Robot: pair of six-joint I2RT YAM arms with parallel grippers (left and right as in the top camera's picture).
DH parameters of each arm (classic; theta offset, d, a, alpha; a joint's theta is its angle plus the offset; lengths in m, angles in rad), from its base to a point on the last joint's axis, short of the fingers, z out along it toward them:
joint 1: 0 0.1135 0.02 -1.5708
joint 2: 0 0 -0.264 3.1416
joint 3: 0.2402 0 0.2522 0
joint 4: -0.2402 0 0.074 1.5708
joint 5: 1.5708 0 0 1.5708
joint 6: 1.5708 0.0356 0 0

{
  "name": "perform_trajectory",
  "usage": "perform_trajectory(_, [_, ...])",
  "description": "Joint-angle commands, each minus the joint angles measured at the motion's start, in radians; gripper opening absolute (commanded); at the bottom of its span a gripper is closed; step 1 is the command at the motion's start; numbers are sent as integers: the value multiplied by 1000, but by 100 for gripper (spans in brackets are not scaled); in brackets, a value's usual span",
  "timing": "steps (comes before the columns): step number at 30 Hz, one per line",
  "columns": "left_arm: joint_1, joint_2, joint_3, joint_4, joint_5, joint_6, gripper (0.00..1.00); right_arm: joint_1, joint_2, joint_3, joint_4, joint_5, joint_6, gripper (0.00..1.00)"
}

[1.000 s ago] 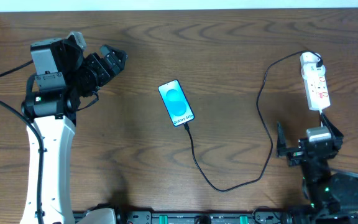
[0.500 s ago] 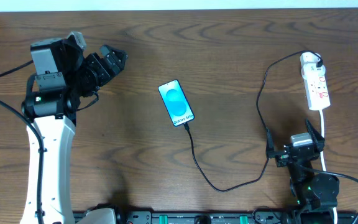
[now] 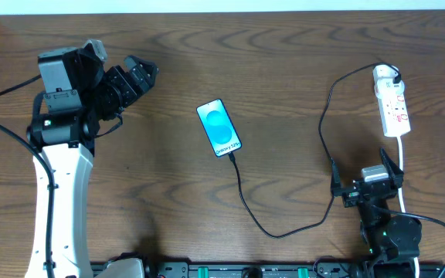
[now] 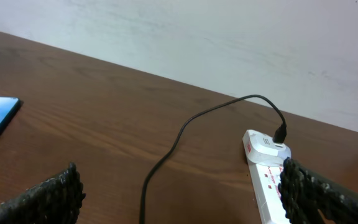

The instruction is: Plug charger to phone and switch on socket

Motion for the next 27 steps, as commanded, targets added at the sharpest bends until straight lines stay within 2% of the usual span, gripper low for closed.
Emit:
perform_trajectory(1, [2, -2, 2, 1, -10, 5, 98, 7, -6, -2, -4, -9, 10, 99])
perform_trajectory(7, [2, -2, 2, -21, -23, 18, 98, 7, -6, -2, -4, -9, 9, 99])
perform_trajectory(15, [2, -2, 2, -78, -217, 62, 98, 7, -6, -2, -4, -9, 10, 99])
perform_trajectory(17, [1, -6, 1, -97, -215, 159, 98, 7, -6, -2, -4, -9, 9, 99])
perform_trajectory(23, [-50, -150, -99, -117, -212, 600, 98, 7, -6, -2, -4, -9, 10, 99])
perform_trajectory(27, [-53, -305, -262, -10, -227, 648, 98, 7, -6, -2, -4, -9, 10, 99])
